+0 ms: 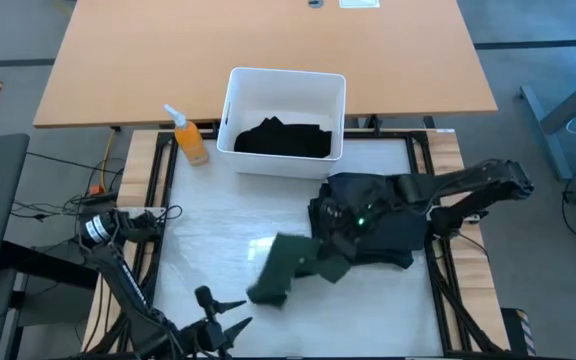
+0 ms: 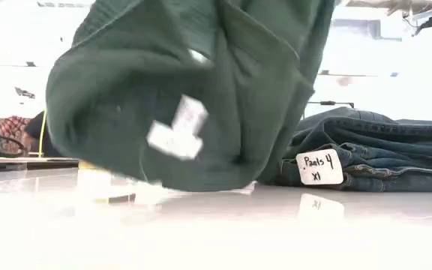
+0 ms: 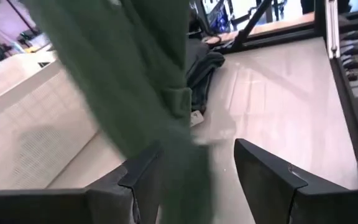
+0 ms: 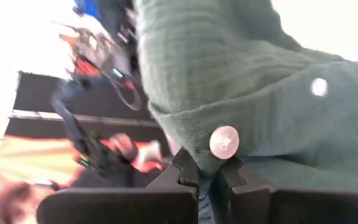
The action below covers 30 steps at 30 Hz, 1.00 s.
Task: Fold laundry
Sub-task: Stack the folded green polo shirt on top of the folded black short
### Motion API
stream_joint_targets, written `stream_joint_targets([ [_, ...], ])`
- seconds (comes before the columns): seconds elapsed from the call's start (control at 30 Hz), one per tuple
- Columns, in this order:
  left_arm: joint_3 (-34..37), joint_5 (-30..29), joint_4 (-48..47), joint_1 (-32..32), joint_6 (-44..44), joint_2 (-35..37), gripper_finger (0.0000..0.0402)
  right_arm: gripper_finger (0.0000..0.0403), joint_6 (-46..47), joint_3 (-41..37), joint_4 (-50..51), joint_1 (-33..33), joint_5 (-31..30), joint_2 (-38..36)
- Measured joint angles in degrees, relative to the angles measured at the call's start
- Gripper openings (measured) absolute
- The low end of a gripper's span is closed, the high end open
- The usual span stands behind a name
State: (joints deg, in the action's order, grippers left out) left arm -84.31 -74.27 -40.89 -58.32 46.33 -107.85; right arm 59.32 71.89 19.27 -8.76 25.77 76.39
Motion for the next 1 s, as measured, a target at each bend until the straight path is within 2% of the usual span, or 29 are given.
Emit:
stream_joint_targets([
  [0.13,3.22,-1.21,0.61,-0.61,3.2,0.02,0.0183,0.0028,2.62,1.42,-3.55,2.51,-0.63,-1.92],
  [0.33,8.96,-1.51,0.67,-0.99,11.8,-0.02,0.0183,0.0028,0.29,5.86,-2.23,3.63,-1.98,-2.47],
  [0.43,9.77,-1.65,1.26,-1.35,14.18,-0.02,0.0183,0.0026,-4.22,6.83,5.44,4.92,-2.78,-4.45],
  [0.6,9.77,-1.86,2.04,-2.17,12.87,-0.02,0.0183,0.0026,-8.9,5.92,22.64,8.22,-11.63,-11.13],
  [0.73,9.77,-1.91,2.01,-2.14,12.7,-0.02,0.0183,0.0026,-11.2,5.86,28.01,10.72,-17.1,-17.94],
  [0.83,9.77,-1.91,2.0,-1.47,12.83,-0.02,0.0183,0.0026,-10.27,5.98,33.77,13.43,-21.93,-23.69],
  [1.0,9.77,-1.69,3.34,-0.16,12.59,-0.02,0.0183,0.0026,-3.47,5.46,52.85,16.07,-30.87,-30.17],
])
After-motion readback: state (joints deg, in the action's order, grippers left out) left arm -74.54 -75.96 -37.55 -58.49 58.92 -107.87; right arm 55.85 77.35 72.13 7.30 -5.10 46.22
